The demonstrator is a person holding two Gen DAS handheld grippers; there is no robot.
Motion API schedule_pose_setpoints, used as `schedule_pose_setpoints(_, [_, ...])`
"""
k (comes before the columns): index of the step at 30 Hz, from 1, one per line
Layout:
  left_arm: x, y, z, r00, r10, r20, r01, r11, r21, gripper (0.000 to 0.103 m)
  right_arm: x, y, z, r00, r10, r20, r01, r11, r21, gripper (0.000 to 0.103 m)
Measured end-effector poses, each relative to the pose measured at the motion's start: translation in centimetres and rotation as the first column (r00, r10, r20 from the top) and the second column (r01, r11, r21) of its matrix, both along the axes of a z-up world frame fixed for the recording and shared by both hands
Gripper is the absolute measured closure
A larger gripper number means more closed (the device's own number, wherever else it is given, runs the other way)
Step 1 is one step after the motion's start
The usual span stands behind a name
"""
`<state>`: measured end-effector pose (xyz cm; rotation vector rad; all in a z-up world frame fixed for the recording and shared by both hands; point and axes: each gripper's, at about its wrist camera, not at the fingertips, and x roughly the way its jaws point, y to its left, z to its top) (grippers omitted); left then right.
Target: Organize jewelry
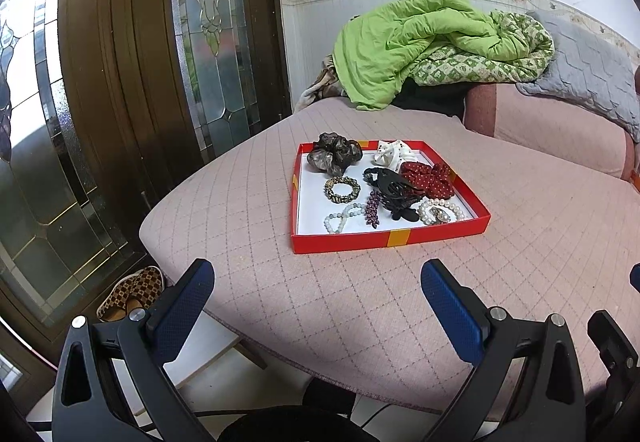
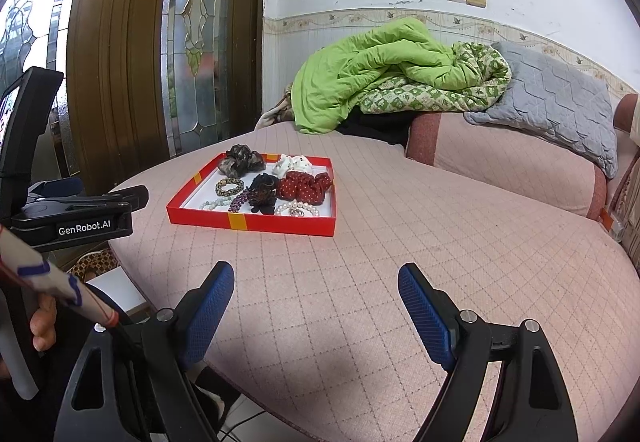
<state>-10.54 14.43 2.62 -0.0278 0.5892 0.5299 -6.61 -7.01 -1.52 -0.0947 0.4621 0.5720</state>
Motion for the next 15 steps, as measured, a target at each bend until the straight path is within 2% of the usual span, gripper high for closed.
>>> schedule_pose_setpoints(15, [-0.07,0.57,-0.33,1.000,-0.017,-0.021,0.018,0.999,0.027,0.000,0.12,-0.24,-0.17,1.000,0.001,-0.005,-0.001,1.000,0.001,0.015])
